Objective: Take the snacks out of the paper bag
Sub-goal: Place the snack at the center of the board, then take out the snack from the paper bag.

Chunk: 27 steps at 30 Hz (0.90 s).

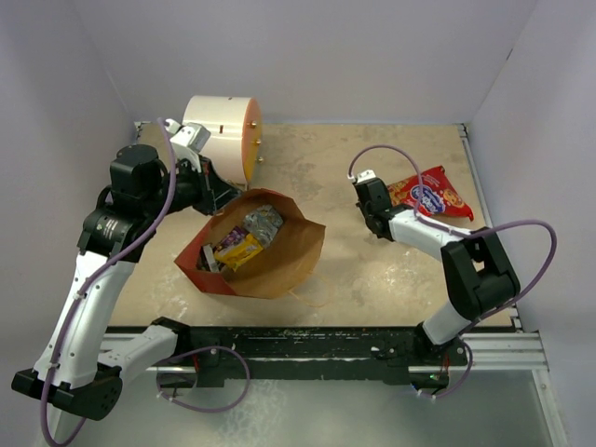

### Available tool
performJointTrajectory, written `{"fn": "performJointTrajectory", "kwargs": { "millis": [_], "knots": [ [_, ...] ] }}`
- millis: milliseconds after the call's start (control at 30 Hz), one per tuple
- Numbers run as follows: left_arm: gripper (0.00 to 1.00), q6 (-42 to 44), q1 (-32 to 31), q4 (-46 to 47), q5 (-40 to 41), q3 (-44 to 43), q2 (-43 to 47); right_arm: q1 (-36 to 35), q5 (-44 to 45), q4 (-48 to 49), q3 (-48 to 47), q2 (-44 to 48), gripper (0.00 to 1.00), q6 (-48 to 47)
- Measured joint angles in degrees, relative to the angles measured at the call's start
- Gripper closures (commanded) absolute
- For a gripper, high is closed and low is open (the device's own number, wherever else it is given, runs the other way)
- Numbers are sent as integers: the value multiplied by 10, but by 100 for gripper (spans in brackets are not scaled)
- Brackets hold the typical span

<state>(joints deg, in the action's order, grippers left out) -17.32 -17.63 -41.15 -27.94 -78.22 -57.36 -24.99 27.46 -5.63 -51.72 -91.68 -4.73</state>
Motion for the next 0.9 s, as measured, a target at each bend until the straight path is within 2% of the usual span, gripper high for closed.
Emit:
{"fn": "performJointTrajectory", "kwargs": {
  "millis": [167, 267, 433, 533, 733, 900],
  "knots": [
    [100, -11, 0, 17, -43, 7, 0, 3, 15, -23, -11, 0, 47, 12],
    [100, -21, 0, 29, -82, 22, 0, 4, -20, -46, -21, 24, 40, 22],
    [100, -38, 0, 33, -130, 61, 9, 4, -118, -62, -26, 115, 38, 26],
    [100, -53, 0, 36, -151, 79, 9, 4, -210, -50, -29, 179, 38, 9],
    [100, -112, 0, 70, -180, 107, 9, -1, -411, -30, -24, 294, 39, -70],
    [100, -172, 0, 132, -189, 118, 11, -25, -548, -39, -24, 352, 42, -153]
  ]
}}
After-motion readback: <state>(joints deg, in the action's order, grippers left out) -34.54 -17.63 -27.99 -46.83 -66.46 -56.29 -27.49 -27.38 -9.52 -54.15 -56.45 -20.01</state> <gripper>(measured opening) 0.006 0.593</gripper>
